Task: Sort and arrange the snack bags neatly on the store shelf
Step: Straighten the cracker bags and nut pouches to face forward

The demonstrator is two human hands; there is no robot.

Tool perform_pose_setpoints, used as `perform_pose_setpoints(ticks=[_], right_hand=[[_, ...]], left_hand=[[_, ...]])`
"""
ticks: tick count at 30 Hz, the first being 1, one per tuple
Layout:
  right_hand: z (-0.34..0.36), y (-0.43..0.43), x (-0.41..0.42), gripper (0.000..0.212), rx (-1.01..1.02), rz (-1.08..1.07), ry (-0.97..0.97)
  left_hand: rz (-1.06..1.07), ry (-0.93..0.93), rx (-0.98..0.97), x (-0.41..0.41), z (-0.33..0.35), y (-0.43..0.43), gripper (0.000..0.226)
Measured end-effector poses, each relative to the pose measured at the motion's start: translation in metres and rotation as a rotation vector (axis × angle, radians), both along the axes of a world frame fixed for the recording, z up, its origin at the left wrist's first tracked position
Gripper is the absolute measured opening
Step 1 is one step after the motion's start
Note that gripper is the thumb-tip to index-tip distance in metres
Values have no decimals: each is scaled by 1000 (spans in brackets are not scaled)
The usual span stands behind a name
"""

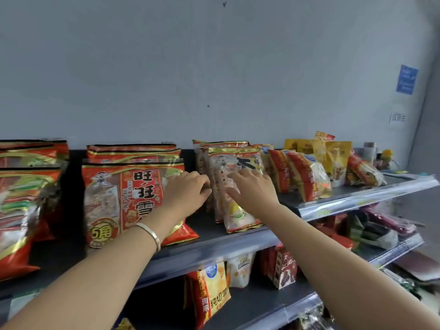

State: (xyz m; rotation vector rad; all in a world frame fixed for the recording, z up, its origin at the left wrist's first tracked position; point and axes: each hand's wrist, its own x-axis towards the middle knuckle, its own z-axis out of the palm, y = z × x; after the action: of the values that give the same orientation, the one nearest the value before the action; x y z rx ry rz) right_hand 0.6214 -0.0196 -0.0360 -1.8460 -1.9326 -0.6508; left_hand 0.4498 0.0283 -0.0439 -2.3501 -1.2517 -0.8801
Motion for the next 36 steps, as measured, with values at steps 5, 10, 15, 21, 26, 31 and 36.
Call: perform_pose_setpoints(ticks=[5, 10, 15, 21, 26, 31, 36], right_hand=[[1, -26, 110, 42, 9, -79, 55], [-12, -34, 193, 39, 2, -158, 137], [-20, -34, 245, 42, 1, -198, 170], [-24, -13, 287, 41, -5, -227, 190], [-16, 20, 304, 42, -24, -224, 171], [-8, 55, 321, 44, 3, -220, 208], [-5, 89, 340, 46, 5, -203, 295]], left_hand=[[-101, -1, 25, 109, 4, -15, 28], [-195, 7, -32, 205, -1, -14, 27], [-245, 46, -70, 270, -9, -1, 27], [-270, 36, -77, 309, -19, 25, 26], [-270, -9, -76, 322, -16, 64, 28], [-281, -148, -109, 336, -14, 102, 33], [-267, -242, -143, 347, -14, 127, 41]])
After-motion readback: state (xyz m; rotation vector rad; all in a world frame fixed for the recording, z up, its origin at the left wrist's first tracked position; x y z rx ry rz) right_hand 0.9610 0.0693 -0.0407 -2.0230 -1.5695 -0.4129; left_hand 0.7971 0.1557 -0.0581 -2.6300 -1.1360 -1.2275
